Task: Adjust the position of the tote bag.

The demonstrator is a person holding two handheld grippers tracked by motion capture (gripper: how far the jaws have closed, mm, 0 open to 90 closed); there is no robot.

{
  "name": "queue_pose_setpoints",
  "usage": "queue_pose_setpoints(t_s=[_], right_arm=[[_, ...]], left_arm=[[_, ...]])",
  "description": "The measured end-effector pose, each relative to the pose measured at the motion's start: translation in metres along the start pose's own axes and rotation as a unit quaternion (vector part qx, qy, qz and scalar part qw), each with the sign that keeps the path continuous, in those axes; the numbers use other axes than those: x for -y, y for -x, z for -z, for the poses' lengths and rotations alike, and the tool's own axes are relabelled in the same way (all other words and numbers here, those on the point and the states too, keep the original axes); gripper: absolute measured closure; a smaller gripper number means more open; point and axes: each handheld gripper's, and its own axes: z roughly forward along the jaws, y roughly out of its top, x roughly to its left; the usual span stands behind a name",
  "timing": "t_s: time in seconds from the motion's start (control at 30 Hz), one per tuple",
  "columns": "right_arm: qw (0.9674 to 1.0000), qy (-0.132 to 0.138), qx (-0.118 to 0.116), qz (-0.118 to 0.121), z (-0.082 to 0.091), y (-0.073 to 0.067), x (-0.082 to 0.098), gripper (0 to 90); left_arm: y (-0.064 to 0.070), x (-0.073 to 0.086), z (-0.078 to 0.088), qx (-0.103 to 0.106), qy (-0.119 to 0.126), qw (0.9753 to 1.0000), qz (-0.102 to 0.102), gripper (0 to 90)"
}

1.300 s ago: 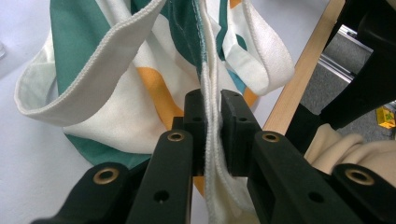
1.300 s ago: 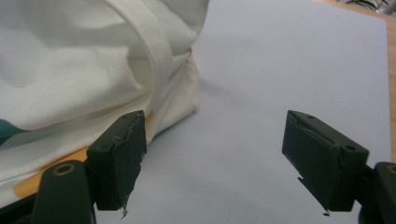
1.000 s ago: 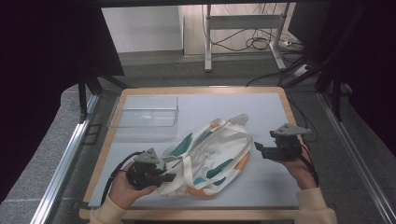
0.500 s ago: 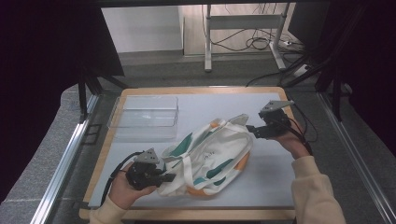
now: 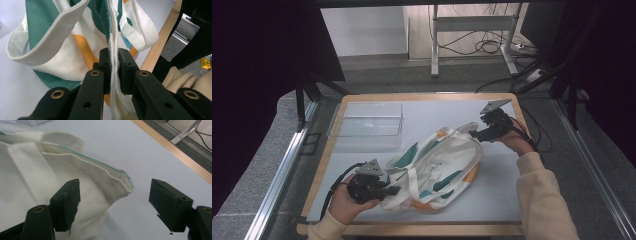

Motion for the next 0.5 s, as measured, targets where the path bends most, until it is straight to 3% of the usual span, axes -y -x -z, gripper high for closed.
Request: queue_pose_setpoints(t_s=[0.3,0.5], right_arm=[[0.9997,-0.021,-0.004,0.013,-0.021,0.003,-0.006,24.1],[0.9979,-0.047,-0.009,0.043,-0.027,0.004,-0.017,28.4]], left_arm=[[0.000,0.000,-0.001,-0.002,-0.001,1.0000,-0.001,83.3],[-0.001,0.001,0.000,-0.001,-0.004,1.0000,-0.005,83.2]])
